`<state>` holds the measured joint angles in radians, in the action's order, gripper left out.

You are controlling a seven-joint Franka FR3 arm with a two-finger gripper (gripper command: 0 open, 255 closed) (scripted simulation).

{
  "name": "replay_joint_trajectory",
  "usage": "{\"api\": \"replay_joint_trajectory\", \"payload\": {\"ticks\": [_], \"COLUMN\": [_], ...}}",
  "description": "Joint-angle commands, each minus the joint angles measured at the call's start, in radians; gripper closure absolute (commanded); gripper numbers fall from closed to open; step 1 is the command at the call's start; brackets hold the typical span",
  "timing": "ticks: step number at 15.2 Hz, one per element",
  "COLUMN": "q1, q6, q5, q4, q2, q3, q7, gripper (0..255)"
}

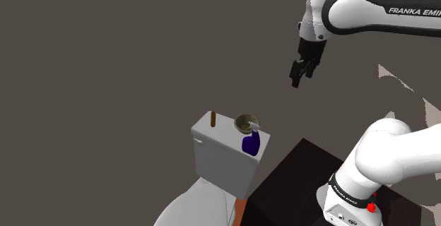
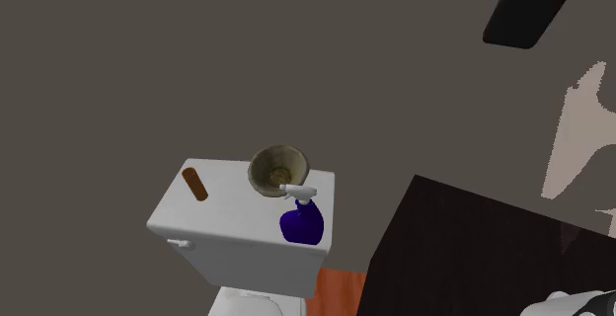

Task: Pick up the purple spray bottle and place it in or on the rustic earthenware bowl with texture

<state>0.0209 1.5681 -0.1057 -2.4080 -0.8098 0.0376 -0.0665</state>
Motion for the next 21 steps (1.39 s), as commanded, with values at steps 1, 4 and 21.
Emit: {"api": "replay_joint_trajectory", "payload": {"ticks": [1, 4, 21], "q1": [0.000, -0.002, -0.026], "q6": [0.000, 0.109, 0.772], "q5": [0.000, -0.008, -0.001], "q4": [0.000, -0.072, -0.231], "q2": [0.000, 0.033, 0.526], "q3": [0.000, -0.031, -0.197], "q7": [0.000, 0.033, 0.250], "gripper": [0, 0, 0]}}
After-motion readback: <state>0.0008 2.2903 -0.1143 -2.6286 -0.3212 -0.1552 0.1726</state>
